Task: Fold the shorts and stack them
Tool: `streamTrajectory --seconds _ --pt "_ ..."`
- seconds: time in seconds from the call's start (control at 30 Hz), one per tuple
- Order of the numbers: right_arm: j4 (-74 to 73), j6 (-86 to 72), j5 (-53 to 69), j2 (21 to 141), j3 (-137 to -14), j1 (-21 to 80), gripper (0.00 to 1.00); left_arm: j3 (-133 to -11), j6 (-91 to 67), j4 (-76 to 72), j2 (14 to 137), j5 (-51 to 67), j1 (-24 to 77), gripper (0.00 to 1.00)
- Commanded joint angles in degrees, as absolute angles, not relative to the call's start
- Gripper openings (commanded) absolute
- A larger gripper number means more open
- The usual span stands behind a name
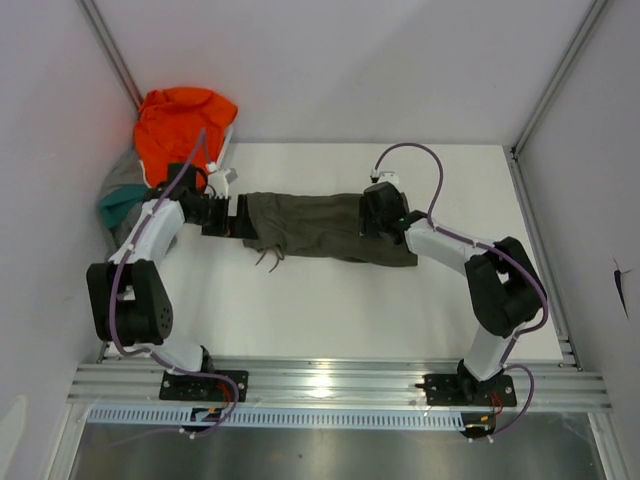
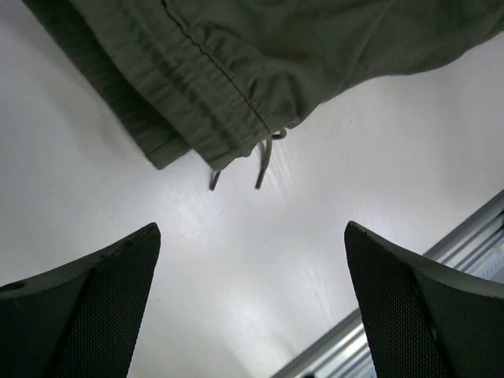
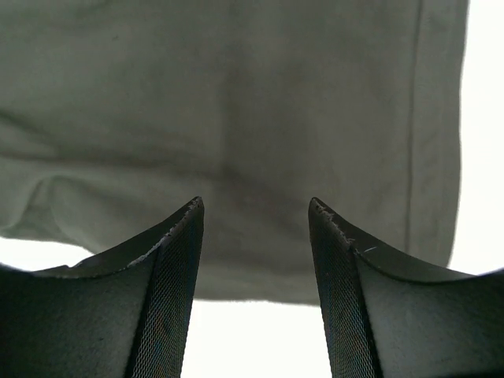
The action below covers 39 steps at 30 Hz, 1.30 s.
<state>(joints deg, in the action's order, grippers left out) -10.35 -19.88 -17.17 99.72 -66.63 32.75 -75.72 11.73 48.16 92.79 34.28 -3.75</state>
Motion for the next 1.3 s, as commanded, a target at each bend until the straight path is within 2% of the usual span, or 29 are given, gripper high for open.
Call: streamTrajectory --seconds 0.0,0.2,0.33,0.53,0.77,1.1,1.2,1.23,1.27 --pt "-6.69 -20.65 -16.18 102.56 -68.99 32.52 0.58 -65.17 3.09 32.28 85.97 37.62 -2.20 0.99" --pt "-3.52 -22.14 -15.91 106.61 -70.22 31.03 0.58 -64.33 -0.43 31.55 91.56 34.37 -0.62 0.99" --pt "-2.03 -22.76 -15.12 107.14 -69.70 30.06 0.58 -63.38 -3.78 25.86 93.95 32.96 -0.70 0.99" --pt "-0.62 -23.29 -15.12 105.92 -67.51 27.95 0.57 -61.08 -6.68 20.57 95.97 32.26 1.05 0.86" --pt "-2.37 -22.33 -14.67 102.92 -66.97 26.37 0.58 -60.02 -9.31 15.20 97.55 32.17 1.58 0.67" --pt "-1.41 -25.31 -12.57 100.99 -62.23 20.22 0.57 -62.14 -11.43 18.20 101.16 29.97 1.67 0.65" --pt "-1.41 -25.49 -11.60 100.46 -61.00 18.64 0.57 -61.96 -11.95 17.58 101.07 30.15 1.85 0.56" --pt "-1.67 -25.49 -10.99 100.46 -60.91 18.11 0.57 -62.14 -11.87 17.67 101.07 29.97 2.11 0.45" --pt "-1.93 -25.31 -10.55 100.63 -60.82 18.02 0.57 -62.40 -12.04 17.49 101.07 29.97 2.28 0.38"
